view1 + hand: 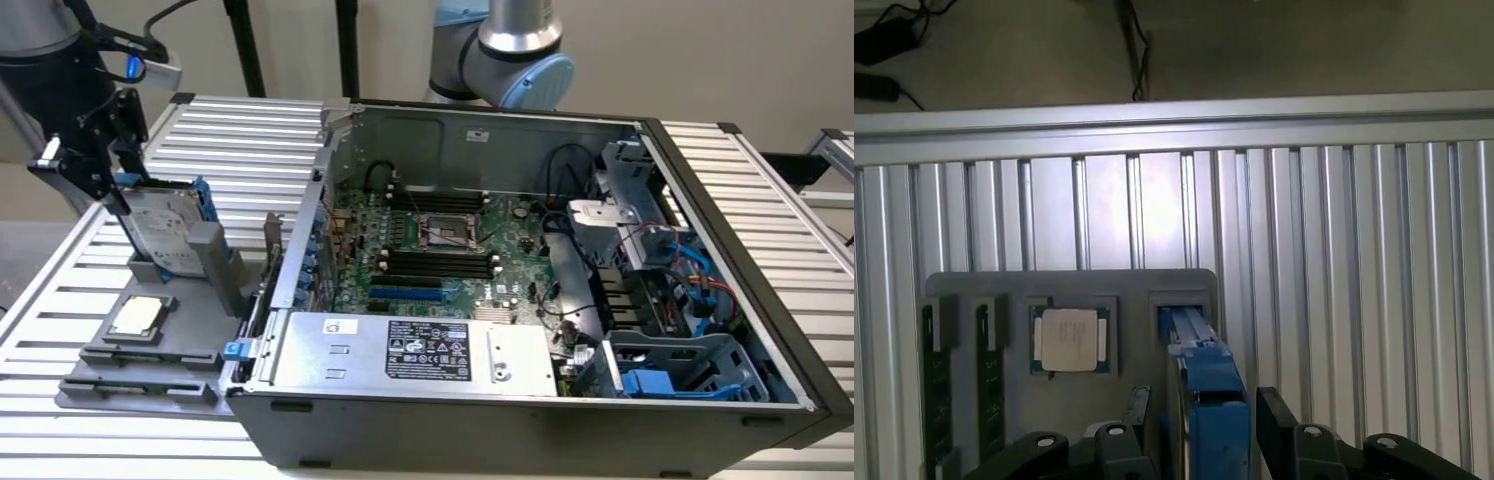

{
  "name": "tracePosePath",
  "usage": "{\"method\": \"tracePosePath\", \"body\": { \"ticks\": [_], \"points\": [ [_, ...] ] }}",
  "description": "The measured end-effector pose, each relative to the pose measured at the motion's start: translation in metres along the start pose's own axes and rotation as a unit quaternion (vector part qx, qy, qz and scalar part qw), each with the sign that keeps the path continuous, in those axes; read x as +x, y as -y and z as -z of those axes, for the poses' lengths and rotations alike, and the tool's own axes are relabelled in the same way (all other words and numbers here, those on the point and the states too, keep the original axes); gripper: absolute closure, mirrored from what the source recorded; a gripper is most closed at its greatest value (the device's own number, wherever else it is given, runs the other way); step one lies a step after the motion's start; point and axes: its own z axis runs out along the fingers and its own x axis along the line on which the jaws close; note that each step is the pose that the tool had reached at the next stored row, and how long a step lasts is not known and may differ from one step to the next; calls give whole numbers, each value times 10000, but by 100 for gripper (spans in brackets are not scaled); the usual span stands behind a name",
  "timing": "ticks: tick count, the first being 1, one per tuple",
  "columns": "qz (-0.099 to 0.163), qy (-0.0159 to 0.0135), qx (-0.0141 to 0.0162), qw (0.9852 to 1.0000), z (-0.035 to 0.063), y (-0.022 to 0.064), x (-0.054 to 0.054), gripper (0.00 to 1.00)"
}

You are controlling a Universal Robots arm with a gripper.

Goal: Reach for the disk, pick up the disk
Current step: 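Pick up the disk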

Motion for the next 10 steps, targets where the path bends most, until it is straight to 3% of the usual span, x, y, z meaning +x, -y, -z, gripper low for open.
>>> {"method": "tracePosePath", "body": {
  "ticks": [3, 7, 10],
  "points": [
    [0, 16, -12, 10000, -25, 1, 2, 46],
    [-1, 19, -65, 10000, -48, 13, 2, 46],
    [-2, 18, -84, 10000, -54, 35, 0, 46]
  ]
}}
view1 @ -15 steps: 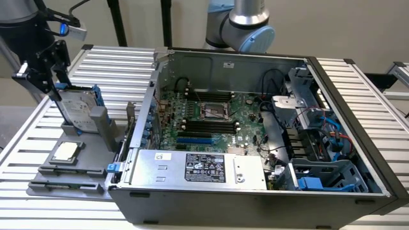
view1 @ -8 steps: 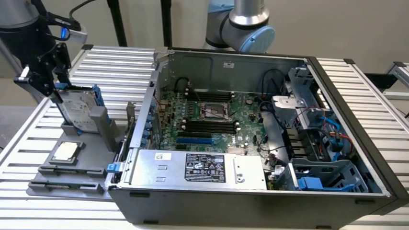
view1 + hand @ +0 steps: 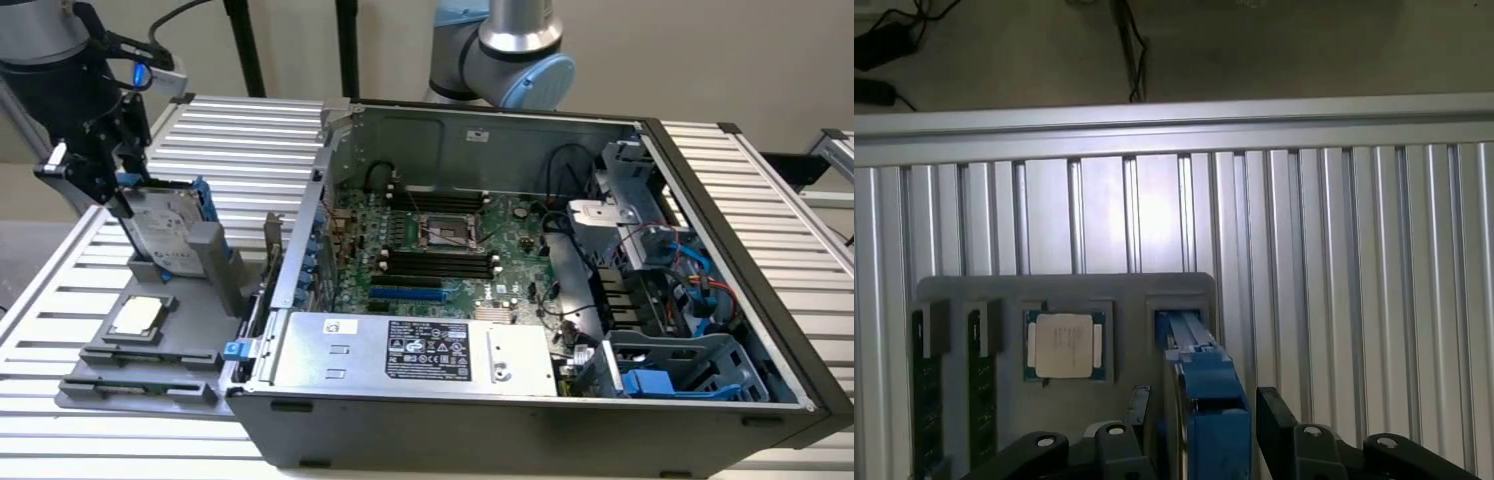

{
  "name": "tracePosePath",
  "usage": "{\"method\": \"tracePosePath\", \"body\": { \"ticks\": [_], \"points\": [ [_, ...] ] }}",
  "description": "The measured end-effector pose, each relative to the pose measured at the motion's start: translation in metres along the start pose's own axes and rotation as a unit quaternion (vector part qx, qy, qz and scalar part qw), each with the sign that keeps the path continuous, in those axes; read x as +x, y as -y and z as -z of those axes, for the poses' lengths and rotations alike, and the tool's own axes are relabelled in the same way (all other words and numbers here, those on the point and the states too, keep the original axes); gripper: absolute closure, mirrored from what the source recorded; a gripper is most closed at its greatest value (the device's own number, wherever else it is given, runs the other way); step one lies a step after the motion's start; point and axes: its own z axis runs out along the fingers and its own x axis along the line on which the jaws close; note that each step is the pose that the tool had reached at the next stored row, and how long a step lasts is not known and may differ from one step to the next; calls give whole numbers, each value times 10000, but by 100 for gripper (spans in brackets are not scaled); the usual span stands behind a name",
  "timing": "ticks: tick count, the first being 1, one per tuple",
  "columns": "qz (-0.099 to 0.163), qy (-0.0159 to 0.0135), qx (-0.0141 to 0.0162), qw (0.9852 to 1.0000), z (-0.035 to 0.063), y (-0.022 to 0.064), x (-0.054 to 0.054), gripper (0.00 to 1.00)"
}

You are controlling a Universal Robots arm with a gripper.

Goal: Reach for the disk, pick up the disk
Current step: 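Pick up the disk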

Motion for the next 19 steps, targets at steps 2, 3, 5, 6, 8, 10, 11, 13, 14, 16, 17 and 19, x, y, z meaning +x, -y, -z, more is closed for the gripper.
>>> {"method": "tracePosePath", "body": {
  "ticks": [2, 3, 5, 6, 8, 10, 11, 13, 14, 16, 17, 19],
  "points": [
    [-1, -1, -12, 10000, -8, 3, -1, 46],
    [-2, -1, -19, 10000, -13, 3, 0, 46],
    [-1, -2, -29, 10000, -22, 4, 0, 46],
    [-2, -3, -34, 10000, -26, 4, 0, 46],
    [-1, -3, -42, 10000, -31, 6, 1, 46],
    [2, -3, -46, 10000, -34, 7, 0, 46],
    [8, -3, -47, 10000, -35, 9, -2, 46],
    [28, -3, -48, 10000, -36, 13, -11, 46],
    [42, -4, -49, 10000, -35, 13, -14, 46],
    [74, -4, -50, 10000, -37, 14, -17, 46],
    [86, -5, -51, 9999, -37, 14, -18, 46],
    [106, -6, -53, 9999, -39, 14, -19, 46]
  ]
}}
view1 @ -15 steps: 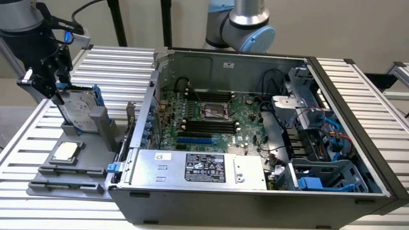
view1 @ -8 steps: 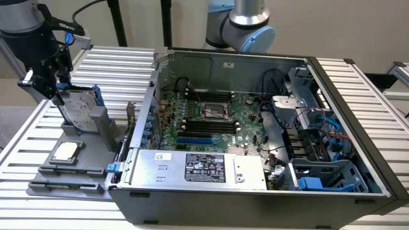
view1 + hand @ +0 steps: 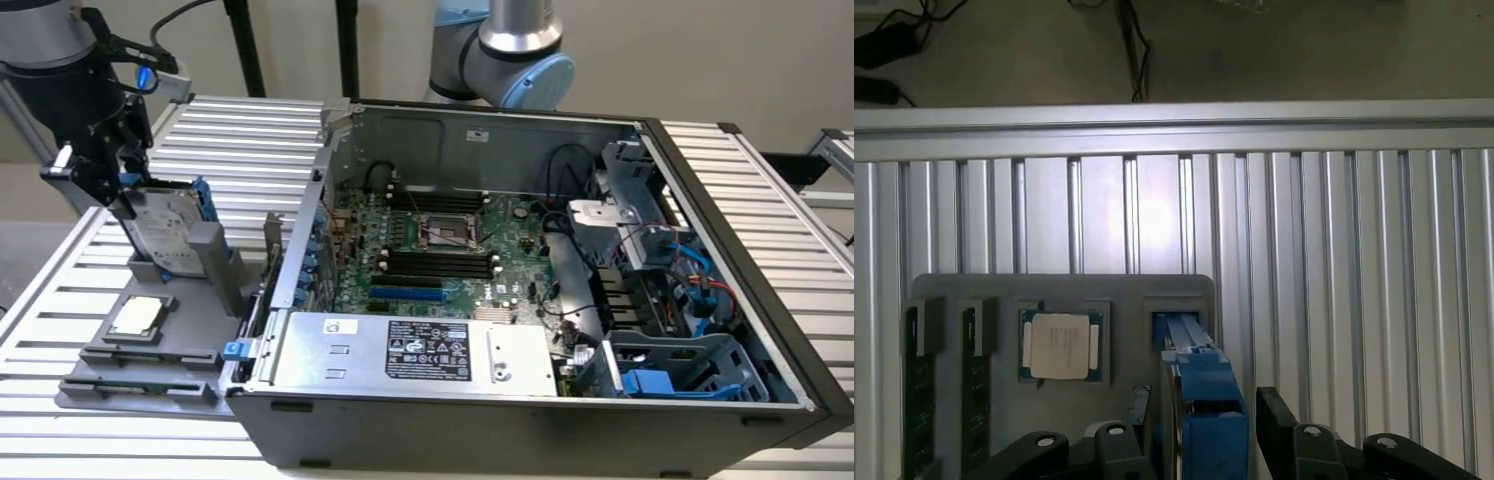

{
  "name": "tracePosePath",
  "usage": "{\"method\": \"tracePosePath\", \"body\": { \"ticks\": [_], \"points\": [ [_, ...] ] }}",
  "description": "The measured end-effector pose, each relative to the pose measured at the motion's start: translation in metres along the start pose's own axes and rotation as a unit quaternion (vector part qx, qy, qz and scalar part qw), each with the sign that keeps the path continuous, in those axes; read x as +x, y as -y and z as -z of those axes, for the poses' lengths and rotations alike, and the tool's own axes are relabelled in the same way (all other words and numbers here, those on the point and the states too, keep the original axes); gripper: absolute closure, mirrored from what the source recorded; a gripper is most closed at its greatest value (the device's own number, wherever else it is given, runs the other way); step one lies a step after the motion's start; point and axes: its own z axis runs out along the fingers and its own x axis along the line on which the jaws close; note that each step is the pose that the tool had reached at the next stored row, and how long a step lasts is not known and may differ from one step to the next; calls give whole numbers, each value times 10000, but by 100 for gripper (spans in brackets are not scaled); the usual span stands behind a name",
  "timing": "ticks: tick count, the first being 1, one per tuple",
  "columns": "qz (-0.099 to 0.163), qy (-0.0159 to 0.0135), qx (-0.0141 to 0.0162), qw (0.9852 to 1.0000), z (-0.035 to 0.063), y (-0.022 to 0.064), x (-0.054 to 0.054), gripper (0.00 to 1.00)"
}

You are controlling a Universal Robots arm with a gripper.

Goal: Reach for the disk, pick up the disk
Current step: 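Pick up the disk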

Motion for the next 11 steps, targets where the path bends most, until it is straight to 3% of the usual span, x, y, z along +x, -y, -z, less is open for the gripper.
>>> {"method": "tracePosePath", "body": {
  "ticks": [11],
  "points": [
    [48, -2, -15, 10000, -15, 13, 0, 46]
  ]
}}
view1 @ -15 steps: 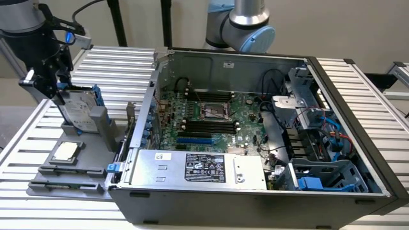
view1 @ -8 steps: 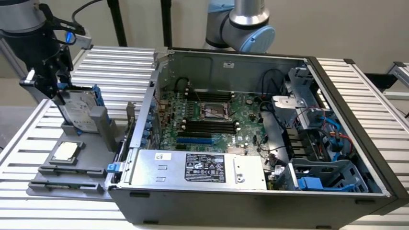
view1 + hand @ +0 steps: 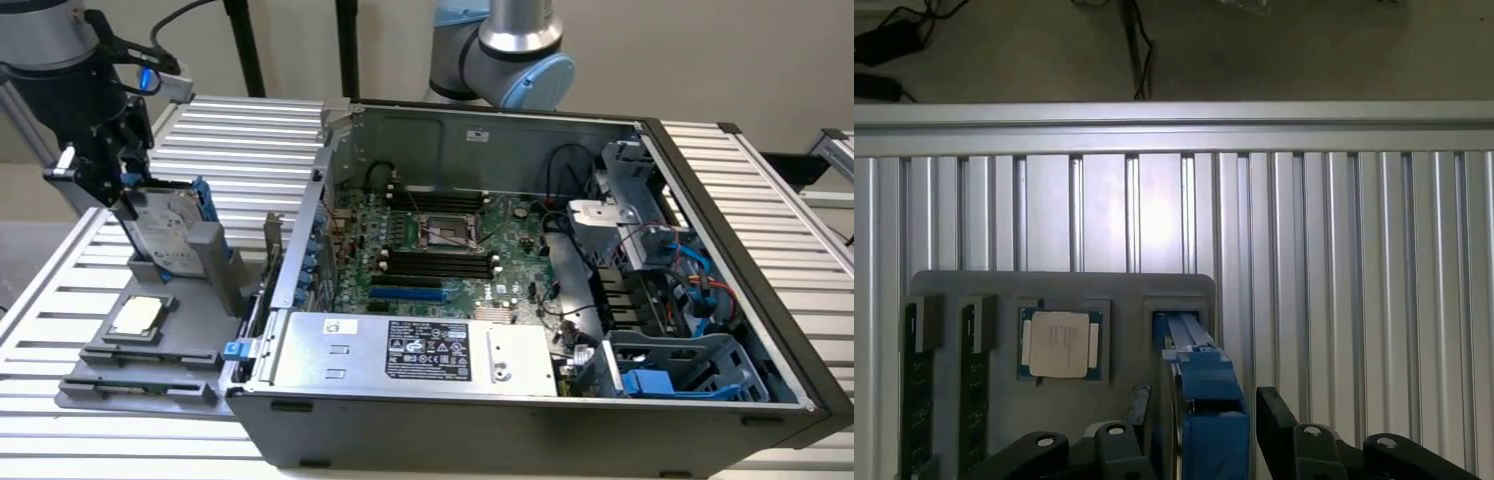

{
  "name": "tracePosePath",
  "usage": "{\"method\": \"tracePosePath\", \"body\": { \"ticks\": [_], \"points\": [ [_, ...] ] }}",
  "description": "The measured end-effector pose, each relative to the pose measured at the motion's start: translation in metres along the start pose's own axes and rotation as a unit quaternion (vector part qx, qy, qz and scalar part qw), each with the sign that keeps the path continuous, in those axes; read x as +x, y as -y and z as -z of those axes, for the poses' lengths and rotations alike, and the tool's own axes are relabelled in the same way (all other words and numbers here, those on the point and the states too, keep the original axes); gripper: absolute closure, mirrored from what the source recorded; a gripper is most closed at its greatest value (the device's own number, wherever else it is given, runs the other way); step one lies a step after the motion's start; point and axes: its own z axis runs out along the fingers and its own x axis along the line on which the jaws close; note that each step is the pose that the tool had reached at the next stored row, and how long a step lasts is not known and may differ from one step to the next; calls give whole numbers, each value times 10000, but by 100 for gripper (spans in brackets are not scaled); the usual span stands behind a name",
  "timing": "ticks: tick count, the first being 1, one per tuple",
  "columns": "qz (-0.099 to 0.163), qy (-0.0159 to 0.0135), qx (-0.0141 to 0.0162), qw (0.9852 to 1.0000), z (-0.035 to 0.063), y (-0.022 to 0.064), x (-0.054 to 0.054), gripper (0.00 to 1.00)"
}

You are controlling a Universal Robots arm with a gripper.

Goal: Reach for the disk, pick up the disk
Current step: 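Pick up the disk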

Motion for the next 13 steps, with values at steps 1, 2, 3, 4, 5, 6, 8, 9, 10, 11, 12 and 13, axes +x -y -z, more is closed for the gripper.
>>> {"method": "tracePosePath", "body": {
  "ticks": [1, 2, 3, 4, 5, 6, 8, 9, 10, 11, 12, 13],
  "points": [
    [2, 0, -2, 10000, -1, 1, 0, 46],
    [3, 0, -4, 10000, -2, 1, 0, 46],
    [5, -1, -6, 10000, -4, 1, 0, 46],
    [6, 0, -8, 10000, -5, 1, 0, 48],
    [7, 0, -9, 10000, -7, 1, 0, 48],
    [8, -1, -11, 10000, -8, 1, 0, 55],
    [10, -1, -14, 10000, -9, 1, 0, 62],
    [10, -1, -15, 10000, -9, 1, 0, 62],
    [10, 0, -16, 10000, -10, 1, 0, 62],
    [10, 0, -18, 10000, -10, 1, 0, 62],
    [10, -2, -20, 10000, -9, 1, 1, 62],
    [10, 0, -20, 10000, -10, 1, 1, 64]
  ]
}}
